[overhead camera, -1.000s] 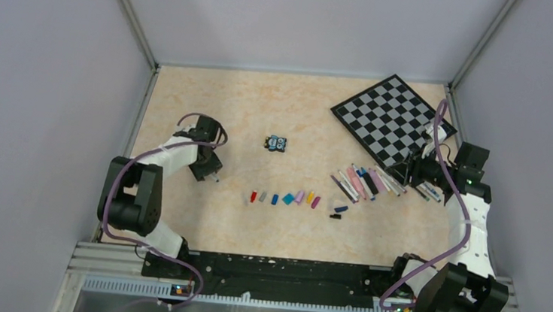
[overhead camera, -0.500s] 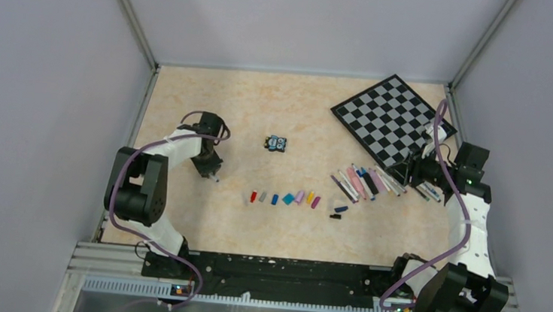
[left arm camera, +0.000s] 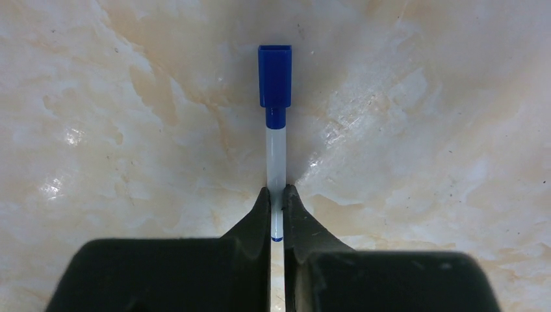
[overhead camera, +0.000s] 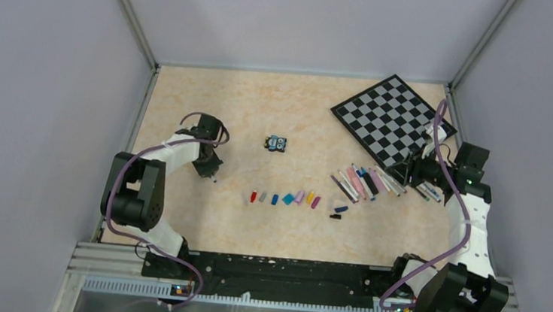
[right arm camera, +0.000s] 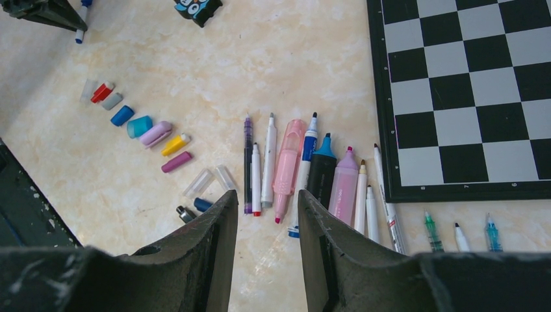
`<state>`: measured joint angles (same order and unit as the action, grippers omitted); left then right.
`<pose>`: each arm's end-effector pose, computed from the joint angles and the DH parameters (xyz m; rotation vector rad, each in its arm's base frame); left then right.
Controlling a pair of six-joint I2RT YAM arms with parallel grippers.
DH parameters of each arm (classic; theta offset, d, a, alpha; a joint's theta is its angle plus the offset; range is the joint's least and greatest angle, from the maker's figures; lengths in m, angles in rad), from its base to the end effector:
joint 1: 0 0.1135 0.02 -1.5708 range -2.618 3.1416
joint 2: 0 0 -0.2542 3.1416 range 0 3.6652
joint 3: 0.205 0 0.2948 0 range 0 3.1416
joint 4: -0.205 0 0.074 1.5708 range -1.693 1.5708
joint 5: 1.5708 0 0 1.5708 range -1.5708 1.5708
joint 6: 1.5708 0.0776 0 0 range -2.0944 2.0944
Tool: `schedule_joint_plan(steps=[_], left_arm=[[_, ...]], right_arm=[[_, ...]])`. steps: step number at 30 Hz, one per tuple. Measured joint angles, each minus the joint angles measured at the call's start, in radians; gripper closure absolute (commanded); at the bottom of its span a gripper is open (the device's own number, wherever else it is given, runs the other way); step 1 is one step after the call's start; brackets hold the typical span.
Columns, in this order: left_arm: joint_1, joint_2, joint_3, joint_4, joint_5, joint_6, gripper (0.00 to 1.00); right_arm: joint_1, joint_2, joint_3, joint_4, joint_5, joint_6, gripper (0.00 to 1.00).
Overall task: Open the pen caps
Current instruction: Pick up the pen from the center of the board.
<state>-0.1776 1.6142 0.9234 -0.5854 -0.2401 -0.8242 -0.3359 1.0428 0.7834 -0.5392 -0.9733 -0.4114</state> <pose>0.3331 -0.0410 0.0869 -0.9263 2.6088 0.0956 0.2745 -0.0279 0.2328 -0.5074 1.9906 0.6913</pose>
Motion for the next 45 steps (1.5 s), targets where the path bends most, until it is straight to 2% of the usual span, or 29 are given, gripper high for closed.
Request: schedule_joint_plan(steps=[9,12,18,20,25,28,32,36,40,45], left_arm=[[0.0,-0.138,-0.1,0.037,0.059,0.036,1.0],[-0.002,-0.288,-0.161,0.084,0.149,0.069,1.0],[-0.01,-0.618,-0.306,0.227,0.383,0.103,1.0],[-0.014,-0.696,-0.356,0.32,0.483,0.104,1.0],[-0.06,-0.824,-0.537,0.689,0.697,0.035,1.0],[-0.156,-0.833,-0.6,0.858,0.726,0.0,1.0],[-0.367,-0.807,-0.605,1.03,0.677,0.011,1.0],[-0.513,-0.711,-0.591,1.183,0.609,0.04,1.0],[-0.619,-0.573,-0.563,1.299,0.528,0.066,1.0],[-0.747,-0.399,-0.47,1.392,0.431,0.106,1.0]], right_arm=[[0.0,0.0,0.0,-0.002,-0.032,-0.014,0.62],[0.0,-0.003,-0.01,-0.002,-0.078,-0.027,0.6],[0.0,-0.032,-0.058,-0.001,-0.209,-0.046,0.47],[0.0,-0.04,-0.071,0.0,-0.26,-0.05,0.44],[0.003,-0.042,-0.09,0.005,-0.375,-0.048,0.42],[0.016,-0.042,-0.09,0.03,-0.41,-0.028,0.42],[0.064,-0.042,-0.089,0.062,-0.417,0.023,0.42],[0.126,-0.041,-0.082,0.115,-0.408,0.129,0.42],[0.183,-0.043,-0.084,0.319,-0.356,0.398,0.41],[0.259,-0.095,-0.185,0.716,-0.26,0.83,0.42]])
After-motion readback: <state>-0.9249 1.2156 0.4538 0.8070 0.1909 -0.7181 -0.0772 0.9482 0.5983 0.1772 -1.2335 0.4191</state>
